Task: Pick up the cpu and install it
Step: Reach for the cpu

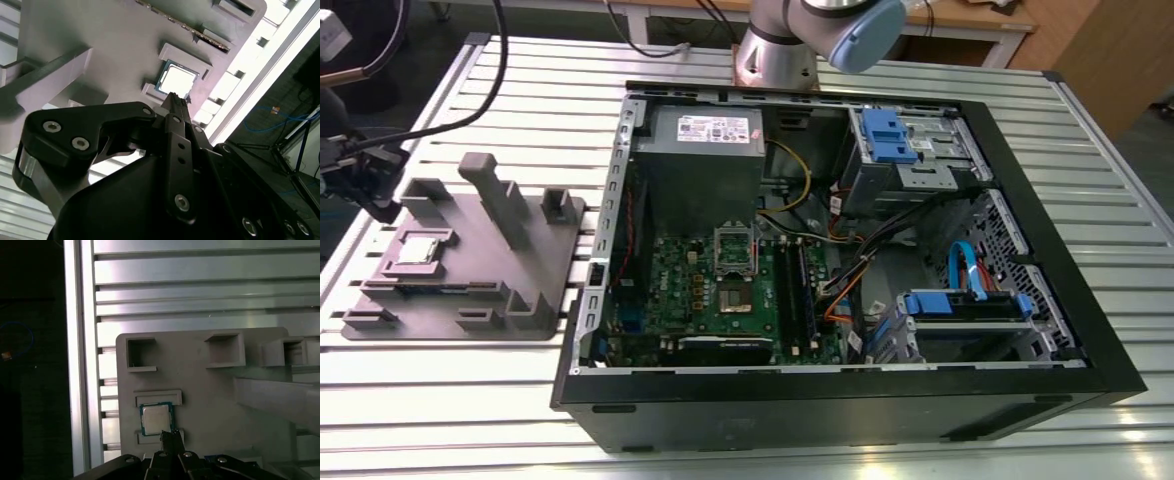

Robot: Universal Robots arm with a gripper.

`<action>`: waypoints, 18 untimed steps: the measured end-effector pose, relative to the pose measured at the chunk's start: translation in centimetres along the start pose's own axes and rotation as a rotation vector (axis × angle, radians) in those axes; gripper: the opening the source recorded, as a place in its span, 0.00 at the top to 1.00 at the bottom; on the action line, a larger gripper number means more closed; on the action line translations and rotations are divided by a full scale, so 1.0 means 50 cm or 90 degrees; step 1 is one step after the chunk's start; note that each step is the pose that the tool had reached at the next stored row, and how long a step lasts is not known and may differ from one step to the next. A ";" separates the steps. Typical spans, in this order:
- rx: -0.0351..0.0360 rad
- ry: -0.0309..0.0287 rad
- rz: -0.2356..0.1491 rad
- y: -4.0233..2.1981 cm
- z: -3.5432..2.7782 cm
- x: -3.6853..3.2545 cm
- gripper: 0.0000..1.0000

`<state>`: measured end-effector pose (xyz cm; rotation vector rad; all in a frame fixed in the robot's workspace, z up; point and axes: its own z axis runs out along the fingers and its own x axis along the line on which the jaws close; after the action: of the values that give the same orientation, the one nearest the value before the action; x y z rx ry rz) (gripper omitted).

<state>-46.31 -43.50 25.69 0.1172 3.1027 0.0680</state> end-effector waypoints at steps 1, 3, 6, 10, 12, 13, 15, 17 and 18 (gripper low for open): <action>-0.0001 -0.0001 0.000 0.000 0.003 0.002 0.90; 0.0000 0.0000 0.000 -0.001 0.014 0.007 0.90; 0.0000 0.0000 0.000 -0.002 0.025 0.009 0.90; 0.0000 0.0000 0.000 -0.002 0.039 0.011 0.90; 0.0000 0.0001 0.000 -0.003 0.042 0.011 0.90; 0.0001 0.0001 0.000 -0.003 0.042 0.011 0.90; -0.0001 -0.0002 0.000 -0.003 0.044 0.011 0.90; -0.0001 -0.0001 0.000 -0.003 0.051 0.011 0.90; 0.0000 0.0000 0.000 -0.003 0.054 0.011 0.90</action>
<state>-46.79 -43.50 22.99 0.1172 3.1027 0.0679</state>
